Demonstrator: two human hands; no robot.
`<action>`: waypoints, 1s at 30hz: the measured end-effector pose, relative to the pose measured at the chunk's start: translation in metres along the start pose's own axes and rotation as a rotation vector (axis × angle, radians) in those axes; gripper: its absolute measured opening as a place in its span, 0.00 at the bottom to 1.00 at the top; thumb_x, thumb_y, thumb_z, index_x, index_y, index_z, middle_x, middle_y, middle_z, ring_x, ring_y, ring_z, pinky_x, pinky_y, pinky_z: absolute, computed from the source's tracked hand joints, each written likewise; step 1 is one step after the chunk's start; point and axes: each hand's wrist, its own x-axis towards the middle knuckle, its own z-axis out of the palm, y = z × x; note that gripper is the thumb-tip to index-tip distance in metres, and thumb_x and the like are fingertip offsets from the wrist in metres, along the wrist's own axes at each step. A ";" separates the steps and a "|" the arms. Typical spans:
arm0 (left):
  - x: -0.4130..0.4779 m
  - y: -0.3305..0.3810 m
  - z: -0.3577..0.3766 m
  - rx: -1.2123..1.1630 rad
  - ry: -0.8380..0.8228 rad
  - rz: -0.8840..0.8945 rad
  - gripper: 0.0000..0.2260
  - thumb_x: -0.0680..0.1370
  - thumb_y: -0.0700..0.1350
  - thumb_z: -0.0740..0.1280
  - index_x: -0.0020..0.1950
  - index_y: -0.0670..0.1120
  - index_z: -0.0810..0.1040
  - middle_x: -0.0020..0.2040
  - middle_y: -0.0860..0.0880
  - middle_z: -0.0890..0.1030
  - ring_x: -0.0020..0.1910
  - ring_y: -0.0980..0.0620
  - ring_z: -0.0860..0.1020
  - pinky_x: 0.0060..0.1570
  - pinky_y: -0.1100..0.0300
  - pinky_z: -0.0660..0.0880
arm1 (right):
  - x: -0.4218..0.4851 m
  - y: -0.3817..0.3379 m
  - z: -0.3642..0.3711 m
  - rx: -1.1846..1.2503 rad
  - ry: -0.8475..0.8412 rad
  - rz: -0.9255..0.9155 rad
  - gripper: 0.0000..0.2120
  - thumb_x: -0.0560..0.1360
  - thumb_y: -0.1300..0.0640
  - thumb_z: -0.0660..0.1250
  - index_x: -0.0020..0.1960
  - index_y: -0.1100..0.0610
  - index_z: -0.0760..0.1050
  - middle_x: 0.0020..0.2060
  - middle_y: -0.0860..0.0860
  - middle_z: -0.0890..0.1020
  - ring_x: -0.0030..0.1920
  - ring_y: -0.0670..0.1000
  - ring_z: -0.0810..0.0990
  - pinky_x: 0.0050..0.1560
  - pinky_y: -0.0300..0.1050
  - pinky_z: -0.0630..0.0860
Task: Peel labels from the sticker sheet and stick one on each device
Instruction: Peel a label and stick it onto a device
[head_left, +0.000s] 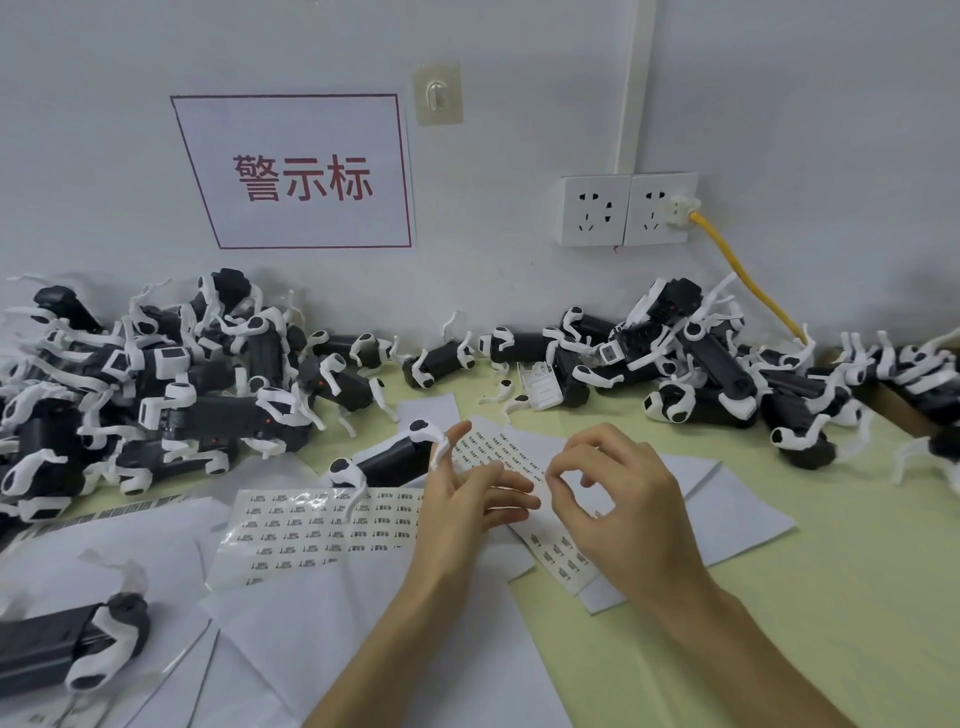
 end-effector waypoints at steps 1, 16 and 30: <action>-0.001 0.000 0.000 0.017 0.004 0.006 0.21 0.83 0.36 0.61 0.73 0.53 0.64 0.43 0.39 0.86 0.41 0.41 0.86 0.40 0.58 0.81 | 0.000 -0.002 -0.001 0.079 0.010 0.052 0.07 0.71 0.62 0.75 0.44 0.52 0.80 0.44 0.43 0.79 0.36 0.45 0.76 0.43 0.47 0.75; -0.026 -0.011 0.019 0.623 -0.433 0.334 0.23 0.79 0.43 0.63 0.72 0.60 0.67 0.47 0.51 0.83 0.41 0.49 0.82 0.43 0.49 0.82 | 0.013 -0.010 -0.013 0.899 -0.260 0.637 0.40 0.66 0.44 0.76 0.74 0.41 0.63 0.62 0.45 0.82 0.61 0.43 0.81 0.57 0.38 0.76; -0.016 -0.001 0.017 0.460 -0.300 0.112 0.10 0.77 0.54 0.65 0.52 0.52 0.83 0.45 0.55 0.85 0.49 0.54 0.83 0.50 0.61 0.77 | 0.015 0.008 -0.010 0.935 0.052 0.763 0.38 0.62 0.55 0.81 0.69 0.48 0.70 0.50 0.49 0.86 0.51 0.52 0.85 0.57 0.52 0.82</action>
